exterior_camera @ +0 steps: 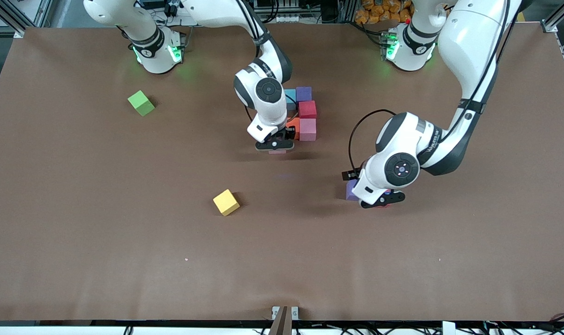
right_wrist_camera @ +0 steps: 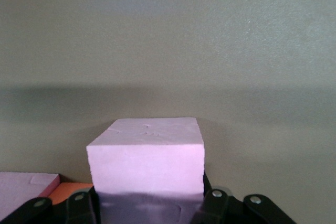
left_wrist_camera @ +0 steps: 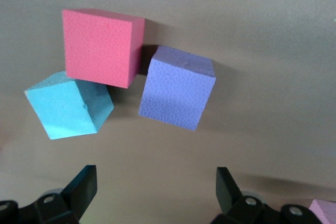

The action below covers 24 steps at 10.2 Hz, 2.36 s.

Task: Form number 2 with 11 blocks
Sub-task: 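Carry the pink cube to the row while the left gripper reaches the purple cube, then release the pink cube with the right gripper while the left gripper lowers to purple, then grasp the yellow cube with the right gripper while the left gripper grasps purple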

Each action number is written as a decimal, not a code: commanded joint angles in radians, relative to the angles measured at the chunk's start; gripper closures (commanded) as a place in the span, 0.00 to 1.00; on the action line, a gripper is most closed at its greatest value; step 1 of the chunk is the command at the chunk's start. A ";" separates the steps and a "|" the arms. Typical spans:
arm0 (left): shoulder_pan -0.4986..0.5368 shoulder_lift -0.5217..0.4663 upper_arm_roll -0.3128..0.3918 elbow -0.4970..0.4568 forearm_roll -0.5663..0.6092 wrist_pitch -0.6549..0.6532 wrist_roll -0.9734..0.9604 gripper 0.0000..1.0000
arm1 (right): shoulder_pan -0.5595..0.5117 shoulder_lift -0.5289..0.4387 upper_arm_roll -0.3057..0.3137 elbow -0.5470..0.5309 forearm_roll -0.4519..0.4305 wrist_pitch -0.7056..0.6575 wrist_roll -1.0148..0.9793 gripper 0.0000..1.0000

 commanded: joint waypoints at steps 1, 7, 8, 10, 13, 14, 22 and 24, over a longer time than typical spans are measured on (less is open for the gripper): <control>-0.003 0.003 0.000 -0.005 0.034 0.013 -0.032 0.00 | 0.016 -0.015 -0.009 -0.036 0.016 0.011 -0.022 0.78; -0.013 0.066 0.000 -0.010 0.071 0.118 -0.032 0.00 | 0.013 -0.068 -0.012 -0.099 0.015 0.012 -0.068 0.78; -0.011 0.075 0.000 -0.010 0.082 0.121 -0.032 0.00 | 0.013 -0.068 -0.012 -0.099 0.015 0.012 -0.066 0.78; -0.010 0.086 0.000 -0.008 0.097 0.124 -0.032 0.00 | 0.015 -0.068 -0.013 -0.093 0.015 0.012 -0.046 0.12; -0.007 0.098 0.000 -0.007 0.097 0.163 -0.031 0.00 | 0.013 -0.071 -0.018 -0.070 0.015 0.007 -0.035 0.00; -0.002 0.106 0.000 -0.005 0.097 0.172 -0.026 0.00 | 0.012 -0.077 -0.019 -0.059 0.015 0.001 -0.035 0.00; 0.004 0.126 0.000 0.003 0.128 0.204 -0.012 0.00 | -0.075 -0.178 -0.188 0.017 0.014 -0.149 -0.202 0.00; 0.006 0.124 0.000 0.004 0.126 0.204 -0.004 0.00 | -0.190 -0.154 -0.187 0.102 0.011 -0.204 -0.349 0.00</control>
